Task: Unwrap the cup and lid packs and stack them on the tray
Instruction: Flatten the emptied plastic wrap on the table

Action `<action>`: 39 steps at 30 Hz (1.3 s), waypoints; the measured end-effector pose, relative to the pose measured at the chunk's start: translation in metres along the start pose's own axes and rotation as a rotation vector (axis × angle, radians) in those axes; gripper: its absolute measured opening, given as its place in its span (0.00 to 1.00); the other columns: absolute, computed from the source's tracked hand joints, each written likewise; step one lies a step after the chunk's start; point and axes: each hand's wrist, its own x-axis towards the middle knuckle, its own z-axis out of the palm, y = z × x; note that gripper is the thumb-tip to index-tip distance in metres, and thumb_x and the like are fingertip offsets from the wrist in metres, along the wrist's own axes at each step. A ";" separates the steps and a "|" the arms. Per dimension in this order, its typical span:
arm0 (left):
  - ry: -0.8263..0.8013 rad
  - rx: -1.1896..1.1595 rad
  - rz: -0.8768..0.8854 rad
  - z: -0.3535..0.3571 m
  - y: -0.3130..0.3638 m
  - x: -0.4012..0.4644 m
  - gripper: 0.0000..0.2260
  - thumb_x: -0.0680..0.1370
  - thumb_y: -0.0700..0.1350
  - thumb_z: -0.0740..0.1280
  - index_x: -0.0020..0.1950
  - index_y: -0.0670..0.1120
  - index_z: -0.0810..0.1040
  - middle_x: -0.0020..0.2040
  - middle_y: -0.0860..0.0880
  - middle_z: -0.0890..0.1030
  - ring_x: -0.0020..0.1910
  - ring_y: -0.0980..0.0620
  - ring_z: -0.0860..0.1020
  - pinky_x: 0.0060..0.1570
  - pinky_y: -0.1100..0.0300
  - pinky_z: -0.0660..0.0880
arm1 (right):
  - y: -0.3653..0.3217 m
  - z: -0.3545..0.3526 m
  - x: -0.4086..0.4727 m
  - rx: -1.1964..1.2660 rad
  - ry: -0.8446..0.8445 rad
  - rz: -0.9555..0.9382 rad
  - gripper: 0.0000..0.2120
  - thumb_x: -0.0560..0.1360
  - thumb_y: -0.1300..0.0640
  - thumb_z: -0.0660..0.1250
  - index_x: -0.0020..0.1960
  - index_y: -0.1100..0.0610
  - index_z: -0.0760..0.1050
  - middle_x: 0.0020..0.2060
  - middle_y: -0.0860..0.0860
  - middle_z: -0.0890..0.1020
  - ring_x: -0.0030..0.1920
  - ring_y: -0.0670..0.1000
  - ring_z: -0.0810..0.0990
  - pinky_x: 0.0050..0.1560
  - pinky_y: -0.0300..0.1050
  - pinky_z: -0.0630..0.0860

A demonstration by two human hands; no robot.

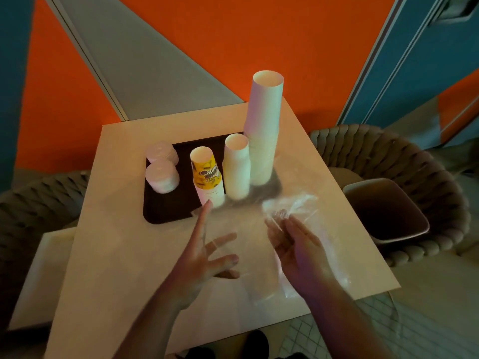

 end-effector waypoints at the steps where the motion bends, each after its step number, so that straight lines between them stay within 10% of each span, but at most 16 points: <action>1: 0.006 -0.028 -0.043 -0.003 -0.007 0.000 0.49 0.68 0.38 0.80 0.74 0.73 0.59 0.64 0.78 0.70 0.68 0.50 0.76 0.43 0.43 0.82 | -0.005 -0.007 0.002 -0.032 0.001 0.016 0.12 0.82 0.63 0.62 0.62 0.66 0.78 0.59 0.61 0.83 0.52 0.54 0.86 0.58 0.47 0.81; 7: 0.036 -0.089 -0.308 -0.010 -0.021 0.029 0.33 0.65 0.53 0.78 0.65 0.76 0.70 0.72 0.50 0.70 0.66 0.44 0.77 0.58 0.38 0.78 | -0.066 -0.040 0.016 -0.471 -0.187 0.170 0.14 0.79 0.62 0.63 0.62 0.64 0.78 0.56 0.60 0.85 0.47 0.54 0.88 0.42 0.41 0.84; 17: -0.069 0.158 -0.238 0.058 -0.019 0.123 0.22 0.72 0.28 0.72 0.62 0.47 0.80 0.55 0.47 0.81 0.41 0.55 0.82 0.40 0.65 0.78 | -0.131 -0.052 0.060 -0.872 -0.265 0.180 0.12 0.78 0.63 0.66 0.62 0.60 0.79 0.55 0.57 0.86 0.40 0.48 0.86 0.40 0.36 0.82; 26: 0.035 0.520 -0.272 0.057 -0.069 0.156 0.31 0.68 0.33 0.77 0.69 0.48 0.77 0.67 0.48 0.76 0.49 0.46 0.84 0.51 0.52 0.82 | -0.078 -0.093 0.082 -1.408 0.280 -0.216 0.21 0.81 0.61 0.64 0.73 0.54 0.68 0.67 0.54 0.76 0.64 0.56 0.76 0.61 0.50 0.73; 31: 0.010 0.726 -0.249 0.059 -0.080 0.158 0.32 0.68 0.36 0.77 0.71 0.49 0.75 0.67 0.53 0.76 0.61 0.47 0.78 0.58 0.56 0.79 | -0.025 -0.078 0.055 -1.602 0.145 -0.424 0.25 0.80 0.58 0.67 0.76 0.54 0.66 0.74 0.51 0.70 0.74 0.53 0.67 0.75 0.50 0.65; 39: 0.022 0.712 -0.218 0.061 -0.084 0.158 0.33 0.69 0.36 0.79 0.72 0.49 0.75 0.67 0.52 0.77 0.42 0.54 0.84 0.42 0.68 0.77 | 0.010 -0.088 0.053 -1.862 0.096 -0.276 0.28 0.85 0.48 0.56 0.82 0.49 0.51 0.83 0.49 0.45 0.82 0.56 0.41 0.80 0.56 0.48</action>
